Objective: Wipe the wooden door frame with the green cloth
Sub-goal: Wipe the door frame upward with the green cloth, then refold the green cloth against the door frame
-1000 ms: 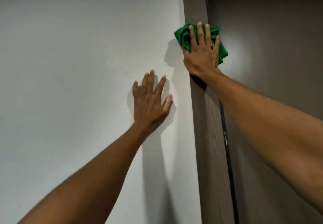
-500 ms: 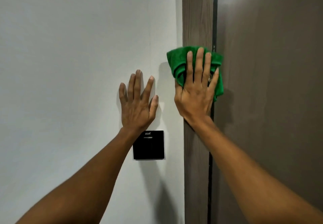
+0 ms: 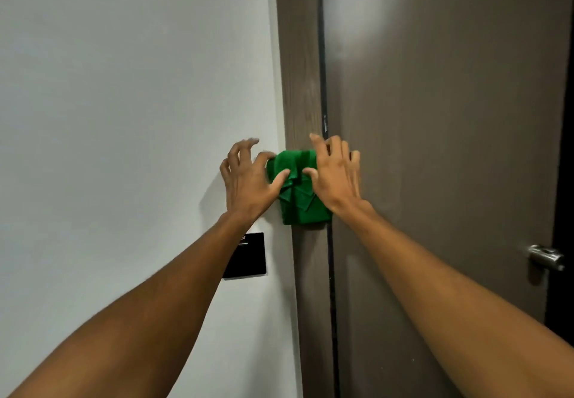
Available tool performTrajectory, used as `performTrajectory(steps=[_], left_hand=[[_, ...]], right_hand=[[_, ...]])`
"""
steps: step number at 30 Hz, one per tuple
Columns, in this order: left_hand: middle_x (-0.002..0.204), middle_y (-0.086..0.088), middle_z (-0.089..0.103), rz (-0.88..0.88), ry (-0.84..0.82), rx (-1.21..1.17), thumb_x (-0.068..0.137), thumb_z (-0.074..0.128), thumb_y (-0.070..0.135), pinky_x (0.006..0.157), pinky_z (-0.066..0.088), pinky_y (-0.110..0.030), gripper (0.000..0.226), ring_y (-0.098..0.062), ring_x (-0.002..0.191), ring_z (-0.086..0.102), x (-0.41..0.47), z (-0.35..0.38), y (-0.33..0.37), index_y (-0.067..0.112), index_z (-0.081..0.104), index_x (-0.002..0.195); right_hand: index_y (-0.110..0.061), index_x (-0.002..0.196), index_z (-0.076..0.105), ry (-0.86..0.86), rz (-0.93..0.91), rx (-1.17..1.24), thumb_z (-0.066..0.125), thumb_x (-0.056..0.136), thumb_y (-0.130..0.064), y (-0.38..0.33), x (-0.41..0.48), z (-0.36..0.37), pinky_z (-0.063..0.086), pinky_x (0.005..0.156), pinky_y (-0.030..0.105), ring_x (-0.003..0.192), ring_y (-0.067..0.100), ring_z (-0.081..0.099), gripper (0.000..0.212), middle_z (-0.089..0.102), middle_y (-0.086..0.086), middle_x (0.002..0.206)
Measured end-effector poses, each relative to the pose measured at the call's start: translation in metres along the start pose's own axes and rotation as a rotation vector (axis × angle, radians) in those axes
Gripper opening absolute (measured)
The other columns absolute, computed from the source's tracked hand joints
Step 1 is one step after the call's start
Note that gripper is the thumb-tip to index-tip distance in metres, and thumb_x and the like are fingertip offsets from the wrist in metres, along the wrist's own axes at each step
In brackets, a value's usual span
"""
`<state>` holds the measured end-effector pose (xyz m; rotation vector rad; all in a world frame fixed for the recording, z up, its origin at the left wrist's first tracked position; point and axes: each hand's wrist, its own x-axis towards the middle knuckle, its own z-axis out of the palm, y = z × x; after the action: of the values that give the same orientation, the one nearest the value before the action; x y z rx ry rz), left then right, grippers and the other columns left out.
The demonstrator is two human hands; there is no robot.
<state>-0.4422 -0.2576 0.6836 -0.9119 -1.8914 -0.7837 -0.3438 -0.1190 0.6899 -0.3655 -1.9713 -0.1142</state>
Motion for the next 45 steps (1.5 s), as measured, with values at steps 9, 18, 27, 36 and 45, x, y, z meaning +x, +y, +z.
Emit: performTrajectory(steps=[9, 18, 27, 36, 45], left_hand=[[0.109, 0.001, 0.066, 0.168, -0.027, -0.331, 0.087, 0.064, 0.018, 0.096, 0.042, -0.040, 0.029, -0.021, 0.101, 0.063, -0.046, -0.004, 0.030, 0.022, 0.051, 0.112], [0.102, 0.013, 0.059, 0.080, -0.326, -0.661, 0.093, 0.059, 0.026, 0.076, 0.052, -0.037, 0.026, -0.016, 0.088, 0.062, -0.132, 0.078, 0.127, 0.028, 0.042, 0.113], [0.113, -0.001, 0.065, 0.022, -0.901, -0.668, 0.095, 0.056, 0.020, 0.078, 0.047, -0.036, 0.012, -0.025, 0.100, 0.062, -0.310, 0.221, 0.244, 0.019, 0.053, 0.107], [0.145, -0.010, 0.050, 0.014, -1.635, -0.669, 0.095, 0.058, 0.021, 0.113, 0.035, -0.032, 0.033, -0.024, 0.135, 0.047, -0.545, 0.306, 0.352, 0.015, 0.064, 0.127], [0.166, 0.001, 0.003, 0.250, -2.018, -0.620, 0.089, 0.051, 0.006, 0.117, 0.032, -0.040, 0.065, -0.025, 0.147, 0.027, -0.693, 0.312, 0.401, 0.012, 0.032, 0.151]], right_hand=[[-0.022, 0.087, 0.062, -0.166, 0.114, 0.502, 0.076, 0.075, -0.026, 0.038, -0.046, -0.038, 0.039, 0.087, 0.032, 0.106, 0.012, 0.053, 0.019, 0.064, -0.008, 0.104], [-0.021, 0.108, 0.052, -0.201, 0.761, 0.885, 0.075, 0.083, -0.036, 0.133, -0.174, -0.053, 0.062, 0.077, 0.049, 0.083, 0.027, 0.074, 0.038, 0.073, 0.014, 0.102], [-0.022, 0.096, 0.050, -0.332, 1.523, 0.892, 0.080, 0.078, -0.014, 0.273, -0.387, -0.068, 0.055, 0.069, 0.036, 0.075, 0.018, 0.064, 0.036, 0.065, 0.005, 0.090], [-0.020, 0.080, 0.065, -0.281, 1.916, 0.543, 0.065, 0.084, 0.009, 0.338, -0.635, -0.091, 0.052, 0.085, 0.039, 0.082, 0.024, 0.060, 0.030, 0.066, 0.013, 0.092], [-0.007, 0.117, 0.061, -0.453, 2.148, 0.170, 0.070, 0.081, 0.001, 0.328, -0.780, -0.111, 0.049, 0.101, 0.040, 0.107, 0.028, 0.063, 0.039, 0.066, 0.019, 0.120]])
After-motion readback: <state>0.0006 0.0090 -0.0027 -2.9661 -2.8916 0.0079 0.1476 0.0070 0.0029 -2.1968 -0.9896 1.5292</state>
